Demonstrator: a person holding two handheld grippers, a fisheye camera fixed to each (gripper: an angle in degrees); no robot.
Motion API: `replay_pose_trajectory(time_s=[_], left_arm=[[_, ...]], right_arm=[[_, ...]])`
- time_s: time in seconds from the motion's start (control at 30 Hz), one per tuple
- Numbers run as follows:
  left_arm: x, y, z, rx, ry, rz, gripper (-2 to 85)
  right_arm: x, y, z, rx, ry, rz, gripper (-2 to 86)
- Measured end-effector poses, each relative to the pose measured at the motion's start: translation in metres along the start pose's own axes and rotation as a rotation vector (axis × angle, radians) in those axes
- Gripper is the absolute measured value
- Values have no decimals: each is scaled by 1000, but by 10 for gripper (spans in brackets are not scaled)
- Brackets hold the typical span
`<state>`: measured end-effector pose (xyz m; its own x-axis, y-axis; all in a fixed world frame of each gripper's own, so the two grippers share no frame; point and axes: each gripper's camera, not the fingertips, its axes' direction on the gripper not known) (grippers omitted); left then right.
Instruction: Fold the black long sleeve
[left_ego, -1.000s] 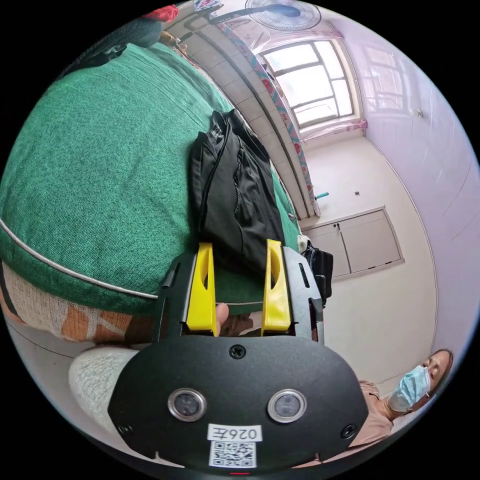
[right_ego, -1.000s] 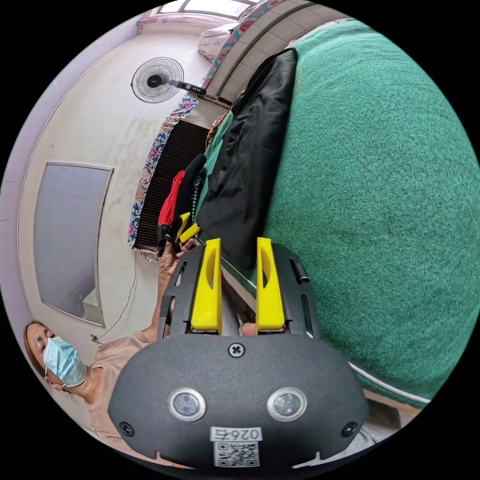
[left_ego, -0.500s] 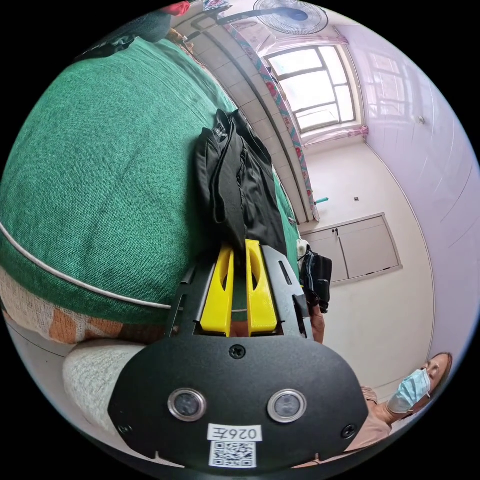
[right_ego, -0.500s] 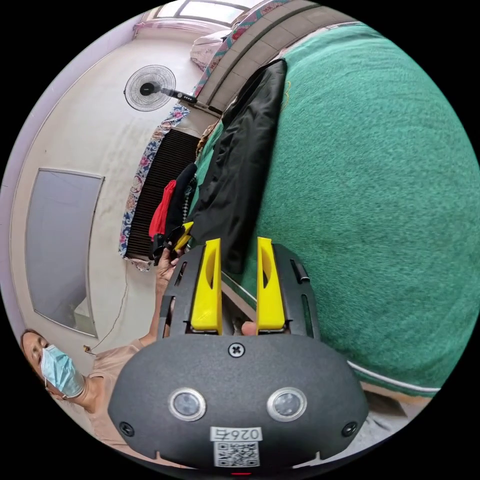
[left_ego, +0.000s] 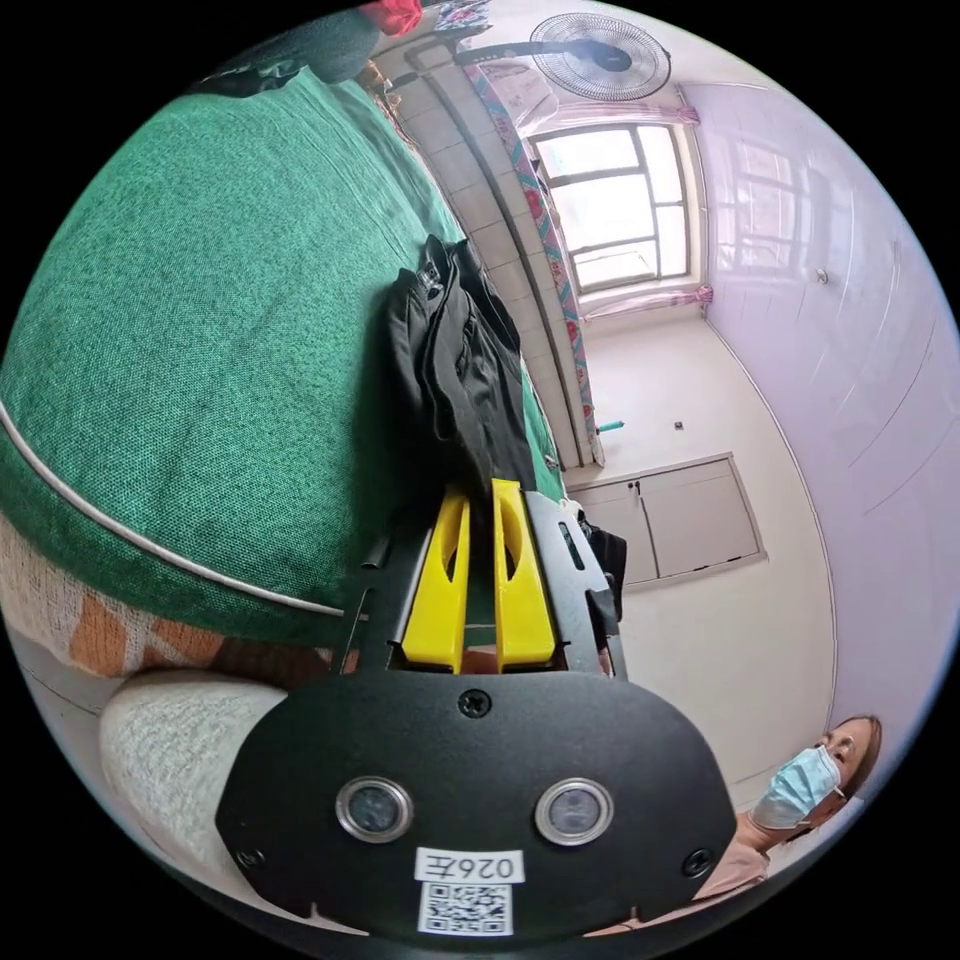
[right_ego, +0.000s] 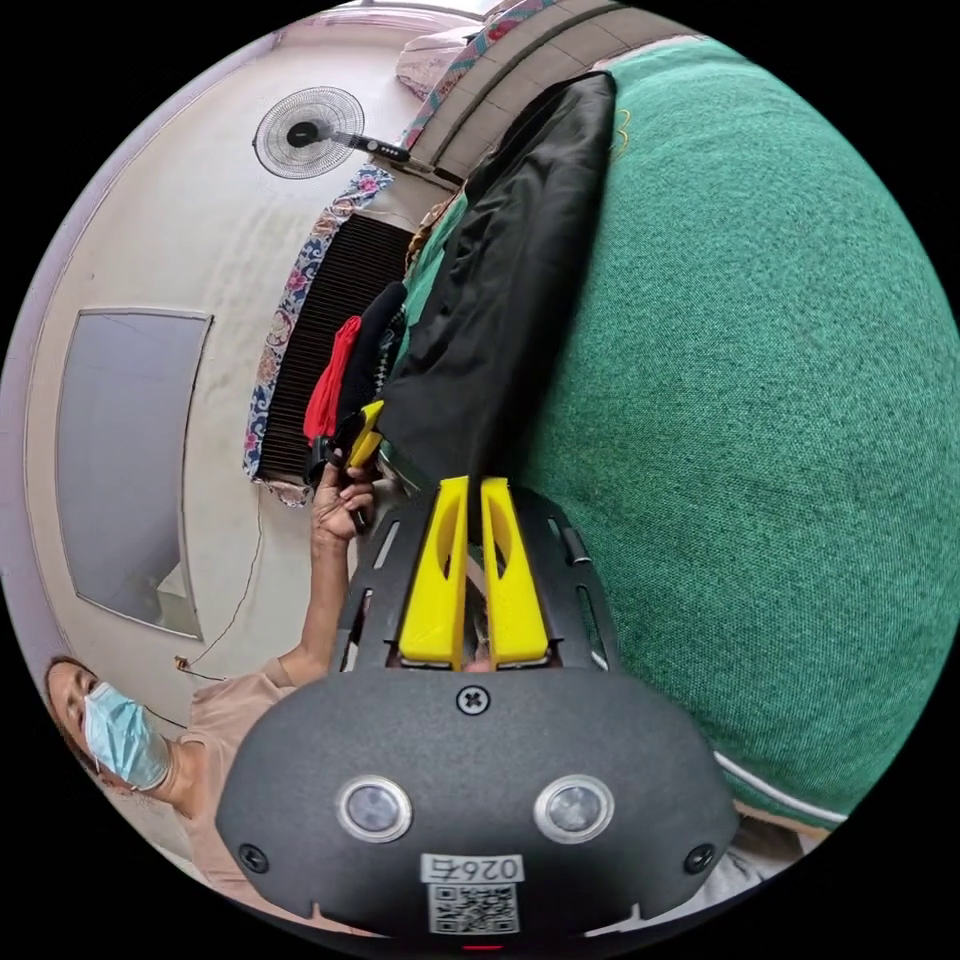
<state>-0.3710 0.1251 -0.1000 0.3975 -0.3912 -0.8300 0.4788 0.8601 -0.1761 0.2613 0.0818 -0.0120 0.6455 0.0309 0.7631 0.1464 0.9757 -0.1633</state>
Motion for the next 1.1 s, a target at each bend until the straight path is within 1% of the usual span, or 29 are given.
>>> replay_pose_trajectory(time_s=[0.13, 0.27, 0.33, 0.47, 0.57, 0.63, 0.77, 0.93, 1.0, 1.03, 1.1], left_arm=[[24, 14, -5, -14, 59, 111, 27], [48, 47, -19, -72, 95, 238, 25], [56, 65, -29, -88, 116, 296, 25], [83, 102, -51, -114, 160, 442, 25], [102, 105, -53, -114, 164, 504, 23], [114, 91, -47, -114, 163, 523, 23], [136, 29, -10, -117, 150, 538, 24], [134, -59, 54, -142, 118, 423, 23], [125, -101, 89, -183, 54, 378, 24], [122, -112, 98, -193, 32, 362, 24], [108, -150, 136, -239, -33, 307, 26]], right_arm=[[-12, 12, -30, 35, -69, -42, -14], [-42, 47, -50, 24, -6, -152, -15], [-50, 72, -52, 10, -14, -178, -16], [-71, 123, -65, 8, -139, -271, -15], [-84, 136, -83, 44, -244, -314, -15], [-91, 127, -93, 60, -273, -318, -16], [-93, 65, -117, 110, -296, -301, -15], [-69, -34, -133, 172, -310, -192, -14], [-48, -85, -132, 170, -270, -111, -13], [-43, -96, -131, 175, -253, -89, -13], [-20, -139, -125, 177, -174, -10, -12]])
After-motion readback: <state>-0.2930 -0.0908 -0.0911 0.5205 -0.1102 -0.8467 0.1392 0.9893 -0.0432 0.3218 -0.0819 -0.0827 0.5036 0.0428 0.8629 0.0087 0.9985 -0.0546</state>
